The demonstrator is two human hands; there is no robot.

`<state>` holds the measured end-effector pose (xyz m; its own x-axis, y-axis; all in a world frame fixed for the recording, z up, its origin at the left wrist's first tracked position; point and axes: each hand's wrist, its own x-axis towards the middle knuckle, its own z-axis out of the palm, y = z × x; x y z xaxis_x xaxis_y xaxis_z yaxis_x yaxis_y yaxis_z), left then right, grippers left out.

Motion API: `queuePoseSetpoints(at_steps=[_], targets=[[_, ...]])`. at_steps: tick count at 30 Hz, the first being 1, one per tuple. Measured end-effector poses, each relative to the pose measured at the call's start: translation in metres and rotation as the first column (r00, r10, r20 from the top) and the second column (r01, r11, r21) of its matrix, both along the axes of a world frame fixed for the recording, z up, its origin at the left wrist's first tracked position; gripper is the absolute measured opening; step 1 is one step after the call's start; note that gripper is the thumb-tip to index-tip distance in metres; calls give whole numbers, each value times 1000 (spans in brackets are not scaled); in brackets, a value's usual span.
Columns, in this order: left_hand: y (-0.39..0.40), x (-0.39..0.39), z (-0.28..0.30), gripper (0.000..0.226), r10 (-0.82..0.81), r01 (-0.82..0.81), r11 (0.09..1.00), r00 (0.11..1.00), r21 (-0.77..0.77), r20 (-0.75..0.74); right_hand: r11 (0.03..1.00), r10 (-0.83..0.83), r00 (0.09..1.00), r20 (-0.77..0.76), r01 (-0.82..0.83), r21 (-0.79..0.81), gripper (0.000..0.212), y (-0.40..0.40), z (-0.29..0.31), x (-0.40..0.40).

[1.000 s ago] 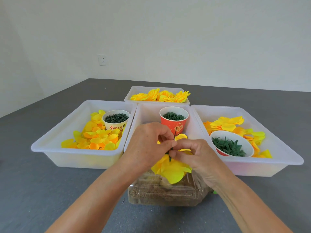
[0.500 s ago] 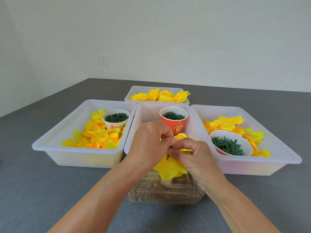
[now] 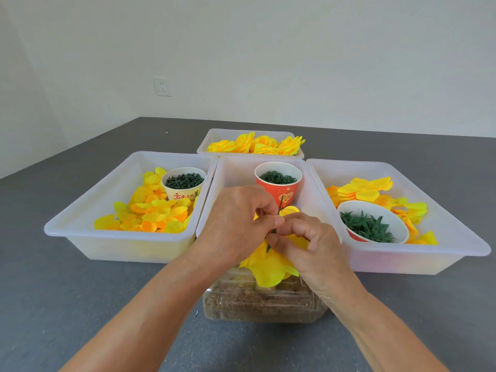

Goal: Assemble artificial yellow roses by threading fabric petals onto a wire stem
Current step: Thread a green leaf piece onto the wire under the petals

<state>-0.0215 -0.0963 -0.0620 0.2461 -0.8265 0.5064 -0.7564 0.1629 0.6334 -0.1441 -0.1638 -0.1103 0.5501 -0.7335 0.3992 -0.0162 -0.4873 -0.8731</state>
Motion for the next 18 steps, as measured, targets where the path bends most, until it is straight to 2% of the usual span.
queuePoseSetpoints(at_steps=[6, 11, 14, 18], targets=[[-2, 3, -1, 20, 6, -6, 1000, 1000, 7, 11, 997, -50, 997, -59, 45, -69, 12, 1, -2, 3], [-2, 4, 2, 34, 12, -10, 999, 999, 43, -47, 984, -134, 987, -94, 122, -128, 27, 8, 5, 1], [-1, 4, 3, 35, -34, 41, 998, 989, 51, -144, 960, -260, 961, -96, 246, -135, 9, 15, 6, 4], [1, 5, 3, 31, -44, 56, 996, 988, 73, -151, 899, -409, 912, -35, 396, -186, 15, 27, 2, 8]])
